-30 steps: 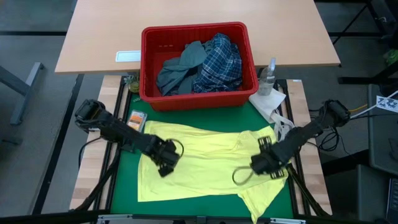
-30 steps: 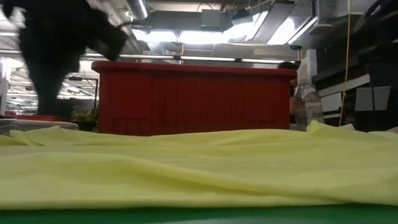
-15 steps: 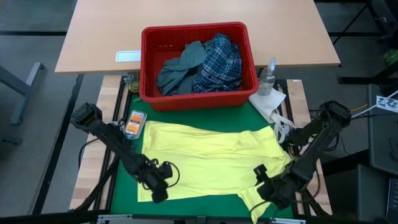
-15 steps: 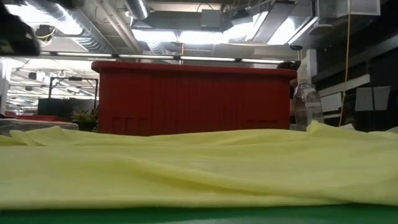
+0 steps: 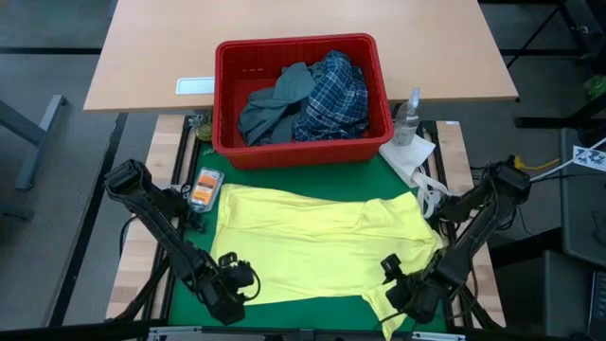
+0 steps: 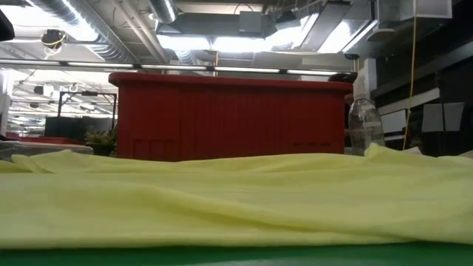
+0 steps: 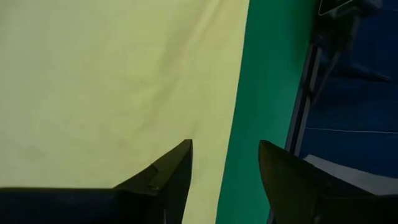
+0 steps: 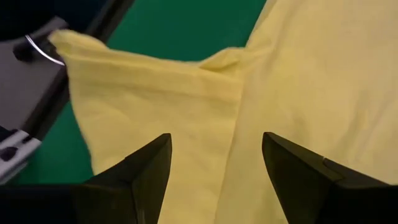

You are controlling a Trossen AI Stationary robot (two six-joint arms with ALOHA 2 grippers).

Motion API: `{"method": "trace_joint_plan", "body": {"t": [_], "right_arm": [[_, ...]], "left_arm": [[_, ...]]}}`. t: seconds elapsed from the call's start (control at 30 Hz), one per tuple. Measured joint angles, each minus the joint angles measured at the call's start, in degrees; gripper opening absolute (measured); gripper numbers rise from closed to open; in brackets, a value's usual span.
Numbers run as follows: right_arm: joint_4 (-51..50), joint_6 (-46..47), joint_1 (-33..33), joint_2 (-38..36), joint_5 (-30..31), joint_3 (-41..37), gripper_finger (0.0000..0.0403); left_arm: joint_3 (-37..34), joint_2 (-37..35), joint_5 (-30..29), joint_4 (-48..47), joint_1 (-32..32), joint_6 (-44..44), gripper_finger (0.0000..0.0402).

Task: Fold Laundry from Bin
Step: Fold the yellow shirt

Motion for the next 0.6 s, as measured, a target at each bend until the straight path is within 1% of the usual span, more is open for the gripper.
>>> {"method": "trace_joint_plan", "body": {"t": [0.2,0.27,0.37,0.6], "right_arm": [[0.44,-0.38,-2.44,4.21,-0.76,-0.04,0.0253],[1.44,-1.80,-3.53,5.27,-1.19,-0.04,0.0253],[4.23,-4.92,-5.50,6.75,-3.29,-0.07,0.0253],[10.35,-11.11,-8.67,9.55,-10.64,-0.07,0.0253]], "left_arm": [[0.00,0.00,-0.16,-0.04,0.30,0.19,0.0171],[0.00,0.00,-0.23,-0.06,0.39,0.18,0.0170],[0.00,0.00,-0.50,-0.08,0.39,0.20,0.0170],[0.00,0.00,-1.43,-0.10,0.39,0.22,0.0170]]}}
